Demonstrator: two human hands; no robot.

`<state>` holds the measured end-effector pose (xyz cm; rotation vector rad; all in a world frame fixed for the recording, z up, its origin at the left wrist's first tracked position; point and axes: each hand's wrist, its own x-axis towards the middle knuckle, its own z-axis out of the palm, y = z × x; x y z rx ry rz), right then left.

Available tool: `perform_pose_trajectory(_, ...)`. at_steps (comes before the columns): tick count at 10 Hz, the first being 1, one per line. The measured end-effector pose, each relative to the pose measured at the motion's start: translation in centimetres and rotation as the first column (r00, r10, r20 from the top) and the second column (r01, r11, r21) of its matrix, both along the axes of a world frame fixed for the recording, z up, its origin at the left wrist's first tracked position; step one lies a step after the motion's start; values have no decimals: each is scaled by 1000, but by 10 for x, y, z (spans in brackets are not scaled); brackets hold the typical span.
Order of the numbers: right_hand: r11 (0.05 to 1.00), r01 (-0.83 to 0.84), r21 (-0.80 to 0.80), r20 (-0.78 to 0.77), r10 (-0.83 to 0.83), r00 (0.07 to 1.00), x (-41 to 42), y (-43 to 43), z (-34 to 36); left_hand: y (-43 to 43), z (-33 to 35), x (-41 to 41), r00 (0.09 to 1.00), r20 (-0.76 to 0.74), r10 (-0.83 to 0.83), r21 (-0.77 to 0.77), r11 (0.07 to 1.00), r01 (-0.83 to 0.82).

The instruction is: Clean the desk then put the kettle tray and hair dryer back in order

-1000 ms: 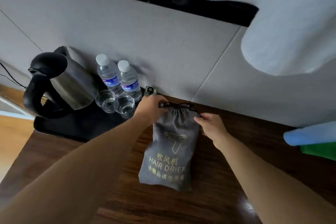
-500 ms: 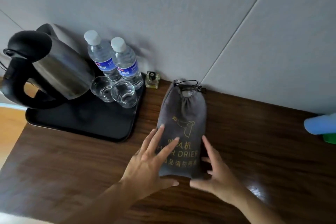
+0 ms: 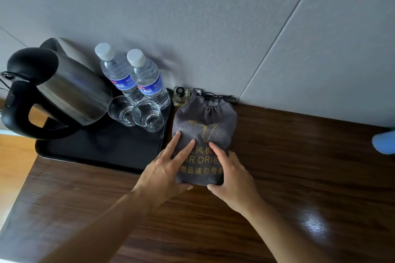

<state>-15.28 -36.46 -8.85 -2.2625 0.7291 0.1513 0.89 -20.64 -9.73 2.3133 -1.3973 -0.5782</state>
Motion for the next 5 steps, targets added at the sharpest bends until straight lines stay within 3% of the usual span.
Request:
perform_pose_trajectory(4,996,60,60,-36,-58,998,-8,21,10,12,7,0,999,2,-35,-7,999,35)
perform_pose_trajectory(5,998,59,13,-141,-56,988,-18,18,36,13,26,-7,999,41,-17,69,998,14)
